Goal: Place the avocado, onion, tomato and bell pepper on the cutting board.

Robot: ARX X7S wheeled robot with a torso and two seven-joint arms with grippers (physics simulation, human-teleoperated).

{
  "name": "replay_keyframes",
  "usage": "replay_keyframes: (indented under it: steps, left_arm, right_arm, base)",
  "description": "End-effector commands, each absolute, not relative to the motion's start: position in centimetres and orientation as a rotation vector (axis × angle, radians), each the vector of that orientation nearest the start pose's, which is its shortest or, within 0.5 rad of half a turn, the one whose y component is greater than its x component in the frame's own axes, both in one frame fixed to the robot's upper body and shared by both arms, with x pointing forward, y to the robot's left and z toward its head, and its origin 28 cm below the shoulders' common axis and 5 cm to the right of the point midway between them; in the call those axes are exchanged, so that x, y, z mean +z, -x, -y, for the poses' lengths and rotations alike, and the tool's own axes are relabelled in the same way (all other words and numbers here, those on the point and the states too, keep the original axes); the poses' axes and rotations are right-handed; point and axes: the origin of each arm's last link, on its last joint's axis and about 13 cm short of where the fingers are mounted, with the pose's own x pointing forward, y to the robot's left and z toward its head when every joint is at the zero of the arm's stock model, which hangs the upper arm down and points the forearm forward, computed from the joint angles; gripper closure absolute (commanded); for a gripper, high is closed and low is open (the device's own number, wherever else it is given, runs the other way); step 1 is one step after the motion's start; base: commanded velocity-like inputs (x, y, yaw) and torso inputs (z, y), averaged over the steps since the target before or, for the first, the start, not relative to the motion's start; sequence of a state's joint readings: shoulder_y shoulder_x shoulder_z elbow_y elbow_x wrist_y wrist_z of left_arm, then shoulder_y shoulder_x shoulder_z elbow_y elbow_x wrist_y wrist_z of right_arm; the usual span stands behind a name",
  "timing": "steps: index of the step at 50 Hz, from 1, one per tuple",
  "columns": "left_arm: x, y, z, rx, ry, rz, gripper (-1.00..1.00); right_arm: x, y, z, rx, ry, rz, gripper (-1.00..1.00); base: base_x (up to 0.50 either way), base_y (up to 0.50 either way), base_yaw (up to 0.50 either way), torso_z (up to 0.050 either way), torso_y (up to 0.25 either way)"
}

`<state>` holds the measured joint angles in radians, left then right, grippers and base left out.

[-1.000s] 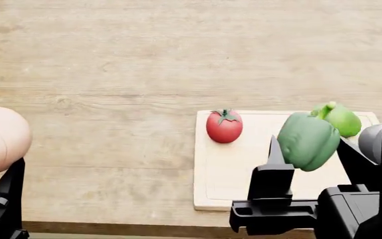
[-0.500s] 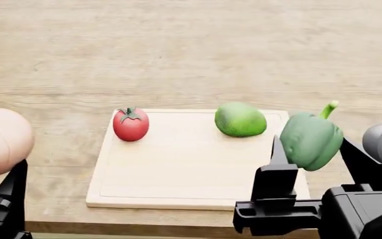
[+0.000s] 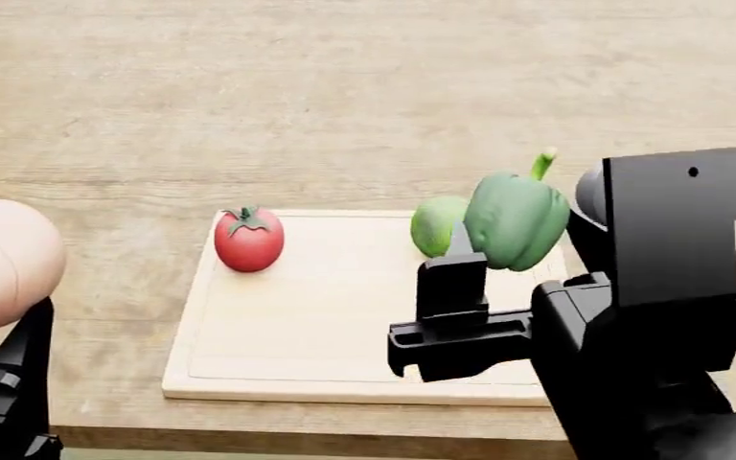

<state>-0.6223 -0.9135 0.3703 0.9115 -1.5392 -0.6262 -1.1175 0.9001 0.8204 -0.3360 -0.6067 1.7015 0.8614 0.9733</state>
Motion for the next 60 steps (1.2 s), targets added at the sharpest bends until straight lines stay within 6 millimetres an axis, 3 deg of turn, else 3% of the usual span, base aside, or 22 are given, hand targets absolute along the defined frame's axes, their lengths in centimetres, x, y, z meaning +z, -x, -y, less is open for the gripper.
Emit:
replay_keyframes:
  steps: [1, 10, 29, 49, 50, 60]
  left_arm:
    - [22.6, -16.0, -22.1, -0.109, 0.032, -0.031, 1.0]
    - [22.4, -15.7, -22.2, -0.106, 0.035, -0.037, 1.0]
    - [22.7, -15.2, -22.1, -0.107, 0.035, -0.043, 1.0]
    - [22.7, -15.1, -22.1, -0.106, 0.037, -0.046, 1.0]
    - [22.7, -15.1, -22.1, -0.107, 0.037, -0.046, 1.0]
    - [22.6, -15.0, -22.1, -0.109, 0.036, -0.047, 1.0]
  right_arm:
    - [25.2, -24.6, 11.2, 0.236, 0.028, -0.157, 1.0]
    - [23.2, -26.5, 11.1, 0.213, 0.042, -0.227, 1.0]
    - [19.9, -26.8, 11.1, 0.184, 0.045, -0.331, 1.0]
    - [18.9, -26.8, 11.0, 0.187, 0.036, -0.372, 1.0]
    - [19.0, -26.7, 11.0, 0.187, 0.04, -0.369, -1.0]
    - [20.2, -26.4, 11.0, 0.185, 0.034, -0.326, -1.0]
  base:
    - [0.0, 0.0, 0.0, 0.0, 0.0]
    - [0.0, 0.0, 0.0, 0.0, 0.0]
    - [0.0, 0.0, 0.0, 0.0, 0.0]
    - [0.0, 0.0, 0.0, 0.0, 0.0]
    - [0.0, 0.0, 0.0, 0.0, 0.0]
    - [0.0, 0.0, 0.0, 0.0, 0.001]
